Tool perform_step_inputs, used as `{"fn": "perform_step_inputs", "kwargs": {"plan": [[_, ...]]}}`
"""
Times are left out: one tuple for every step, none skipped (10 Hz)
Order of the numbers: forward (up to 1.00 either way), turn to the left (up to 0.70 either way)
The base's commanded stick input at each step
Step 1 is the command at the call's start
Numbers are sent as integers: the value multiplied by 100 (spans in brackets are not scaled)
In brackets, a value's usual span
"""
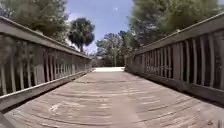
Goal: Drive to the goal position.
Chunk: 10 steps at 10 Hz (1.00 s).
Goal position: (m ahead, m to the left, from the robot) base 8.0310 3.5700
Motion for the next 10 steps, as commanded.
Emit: {"fn": "perform_step_inputs", "kwargs": {"plan": [[50,0],[50,0],[50,0],[50,0],[50,0],[50,0],[50,0],[50,0],[50,0],[50,0]]}}
